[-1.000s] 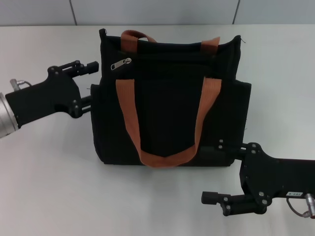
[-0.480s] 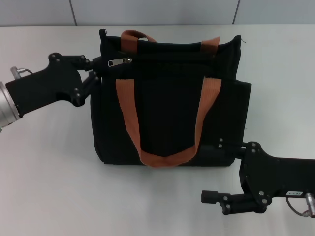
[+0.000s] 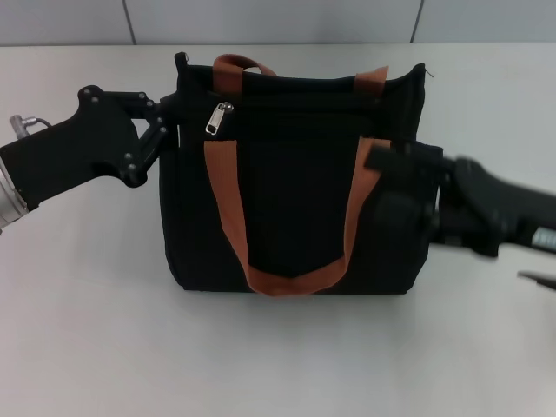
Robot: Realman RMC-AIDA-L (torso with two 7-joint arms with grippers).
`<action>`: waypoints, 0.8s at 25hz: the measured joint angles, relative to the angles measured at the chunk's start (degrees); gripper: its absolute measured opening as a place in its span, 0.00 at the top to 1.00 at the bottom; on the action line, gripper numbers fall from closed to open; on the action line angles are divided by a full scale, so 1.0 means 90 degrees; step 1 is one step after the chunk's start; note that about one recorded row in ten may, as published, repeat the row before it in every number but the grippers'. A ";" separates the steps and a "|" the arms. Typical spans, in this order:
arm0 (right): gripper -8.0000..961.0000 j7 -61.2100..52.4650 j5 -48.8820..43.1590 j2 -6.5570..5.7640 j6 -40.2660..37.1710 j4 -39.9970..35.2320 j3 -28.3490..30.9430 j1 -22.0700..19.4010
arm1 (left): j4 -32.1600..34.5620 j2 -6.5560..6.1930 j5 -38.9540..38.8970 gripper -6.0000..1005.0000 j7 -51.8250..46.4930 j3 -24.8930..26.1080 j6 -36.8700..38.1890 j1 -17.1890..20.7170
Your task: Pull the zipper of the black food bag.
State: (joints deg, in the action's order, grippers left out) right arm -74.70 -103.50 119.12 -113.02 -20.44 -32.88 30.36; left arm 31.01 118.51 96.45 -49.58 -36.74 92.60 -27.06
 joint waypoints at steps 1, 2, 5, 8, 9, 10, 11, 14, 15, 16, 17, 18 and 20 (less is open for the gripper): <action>0.13 -0.0549 0.0043 -0.0005 0.0013 -0.0164 0.0000 0.0103 | -0.0036 0.0001 -0.0073 0.97 0.0010 0.0000 0.0008 0.0000; 0.13 -0.1049 0.0083 -0.0014 0.0030 -0.0330 0.0003 0.0207 | -0.0078 -0.0002 -0.0148 0.97 0.0024 0.0001 0.0014 0.0000; 0.13 -0.2089 0.0221 -0.0031 0.0211 -0.0713 0.0003 0.0531 | -0.0167 -0.0016 -0.0346 0.97 0.0078 -0.0003 0.0033 0.0000; 0.13 -0.2871 0.0224 -0.0038 0.0606 -0.0945 -0.0071 0.0854 | -0.0168 -0.0017 -0.0365 0.96 0.0080 -0.0007 0.0033 -0.0001; 0.13 -0.3163 0.0183 -0.0048 0.0799 -0.0980 -0.0144 0.0994 | -0.0167 -0.0018 -0.0365 0.96 0.0080 -0.0007 0.0033 -0.0001; 0.13 -0.3361 0.0159 -0.0057 0.0908 -0.0993 -0.0202 0.1080 | -0.0166 -0.0018 -0.0365 0.96 0.0080 -0.0007 0.0033 -0.0001; 0.13 -0.3618 0.0135 -0.0072 0.1050 -0.0997 -0.0334 0.1216 | -0.0164 -0.0018 -0.0366 0.96 0.0080 -0.0006 0.0034 -0.0001; 0.13 -0.4146 0.0126 -0.0085 0.1279 -0.1063 -0.0629 0.1454 | -0.0161 -0.0020 -0.0367 0.96 0.0080 -0.0004 0.0040 -0.0001; 0.13 -0.4331 0.0124 -0.0088 0.1360 -0.1112 -0.0755 0.1523 | -0.0160 -0.0019 -0.0368 0.96 0.0080 -0.0007 0.0041 -0.0001; 0.13 -0.4534 0.0122 -0.0090 0.1458 -0.1187 -0.0914 0.1581 | -0.0160 -0.0016 -0.0370 0.96 0.0080 -0.0015 0.0041 -0.0002; 0.13 -0.4946 0.0117 -0.0115 0.1687 -0.1335 -0.1279 0.1657 | -0.0161 -0.0015 -0.0373 0.96 0.0080 -0.0031 0.0042 -0.0008; 0.15 -0.4946 0.0117 -0.0115 0.1687 -0.1335 -0.1279 0.1657 | -0.0161 -0.0015 -0.0373 0.96 0.0080 -0.0031 0.0042 -0.0008; 0.19 -0.5343 0.0114 -0.0138 0.1944 -0.1403 -0.1544 0.1740 | -0.0164 -0.0009 -0.0376 0.96 0.0080 -0.0033 0.0043 -0.0016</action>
State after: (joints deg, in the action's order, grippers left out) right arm -122.79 -102.47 117.87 -95.51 -33.07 -46.77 46.02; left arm 29.54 118.43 93.06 -48.86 -37.04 92.98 -27.20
